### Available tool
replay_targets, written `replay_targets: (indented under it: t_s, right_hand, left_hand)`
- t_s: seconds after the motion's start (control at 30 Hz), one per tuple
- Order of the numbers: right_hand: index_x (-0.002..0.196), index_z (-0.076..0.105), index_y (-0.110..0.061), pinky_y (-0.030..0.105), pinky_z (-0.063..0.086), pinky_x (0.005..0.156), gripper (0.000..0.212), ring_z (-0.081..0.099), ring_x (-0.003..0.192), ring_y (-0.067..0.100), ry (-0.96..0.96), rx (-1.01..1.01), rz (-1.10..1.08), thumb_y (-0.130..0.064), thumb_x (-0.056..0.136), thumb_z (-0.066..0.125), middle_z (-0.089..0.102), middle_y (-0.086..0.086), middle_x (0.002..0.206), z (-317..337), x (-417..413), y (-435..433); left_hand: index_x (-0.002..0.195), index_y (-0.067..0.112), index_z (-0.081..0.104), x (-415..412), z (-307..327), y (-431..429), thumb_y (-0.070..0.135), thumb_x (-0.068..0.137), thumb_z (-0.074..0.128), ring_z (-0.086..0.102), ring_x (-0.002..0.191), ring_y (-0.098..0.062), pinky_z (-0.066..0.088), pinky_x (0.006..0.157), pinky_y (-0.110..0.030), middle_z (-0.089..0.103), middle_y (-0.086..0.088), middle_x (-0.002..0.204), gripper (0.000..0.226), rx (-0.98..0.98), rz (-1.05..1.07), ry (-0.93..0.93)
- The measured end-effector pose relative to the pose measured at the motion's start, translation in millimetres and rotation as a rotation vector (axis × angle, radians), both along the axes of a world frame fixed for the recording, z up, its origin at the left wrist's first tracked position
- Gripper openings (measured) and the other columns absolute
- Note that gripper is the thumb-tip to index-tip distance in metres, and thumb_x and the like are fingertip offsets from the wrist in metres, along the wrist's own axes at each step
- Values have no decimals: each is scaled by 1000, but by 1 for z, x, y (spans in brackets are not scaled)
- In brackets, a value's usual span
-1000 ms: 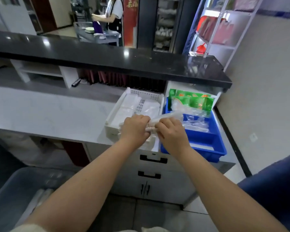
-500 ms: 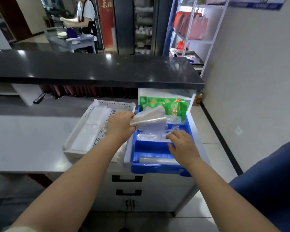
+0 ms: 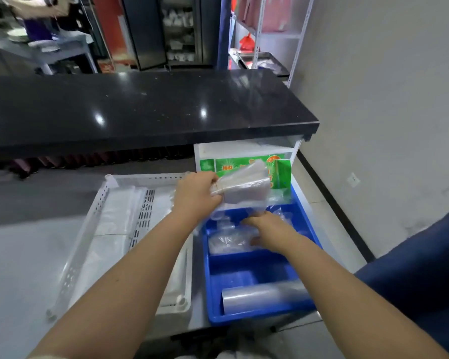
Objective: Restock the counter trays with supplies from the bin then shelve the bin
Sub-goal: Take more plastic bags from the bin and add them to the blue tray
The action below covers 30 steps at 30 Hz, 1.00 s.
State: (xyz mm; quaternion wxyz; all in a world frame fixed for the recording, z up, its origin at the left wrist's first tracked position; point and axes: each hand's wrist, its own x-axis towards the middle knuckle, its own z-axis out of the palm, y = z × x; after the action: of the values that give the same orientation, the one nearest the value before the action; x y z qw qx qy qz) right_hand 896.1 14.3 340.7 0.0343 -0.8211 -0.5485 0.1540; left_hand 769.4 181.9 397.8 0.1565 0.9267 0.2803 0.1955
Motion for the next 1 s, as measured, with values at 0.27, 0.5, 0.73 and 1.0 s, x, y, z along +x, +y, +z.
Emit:
replay_targets:
  t_s: [0.27,0.5,0.73,1.0]
  right_hand:
    - [137,45,-29,36,41,100,60,43,124,28,67,-190,43,-23,81,65,50,5,136,-19,6,15]
    - [130,48,-24,44,34,101,51,40,123,31,63,-259,83,-27,81,64,53,6,131,-26,12,20]
    - [97,60,-17,38,42,86,16,48,108,30,93,-238,132,-23,82,61,58,8,111,-22,16,16]
    - [99,62,-16,37,41,81,23,52,99,29,-186,149,256,-5,79,62,61,5,104,1,12,-3]
  left_hand:
    - [95,24,66,28,-9,13,32,72,69,55,78,-16,43,62,-29,68,5,89,25,-9,-19,6]
    - [100,24,65,34,-7,8,31,74,69,50,79,-13,42,64,-30,67,6,92,27,-48,39,-7]
    - [99,26,64,27,1,-2,30,75,70,50,79,-11,37,62,-29,61,10,87,25,-83,67,-6]
    - [100,25,63,26,5,-15,30,75,70,56,80,-11,44,60,-26,64,9,91,26,-144,56,28]
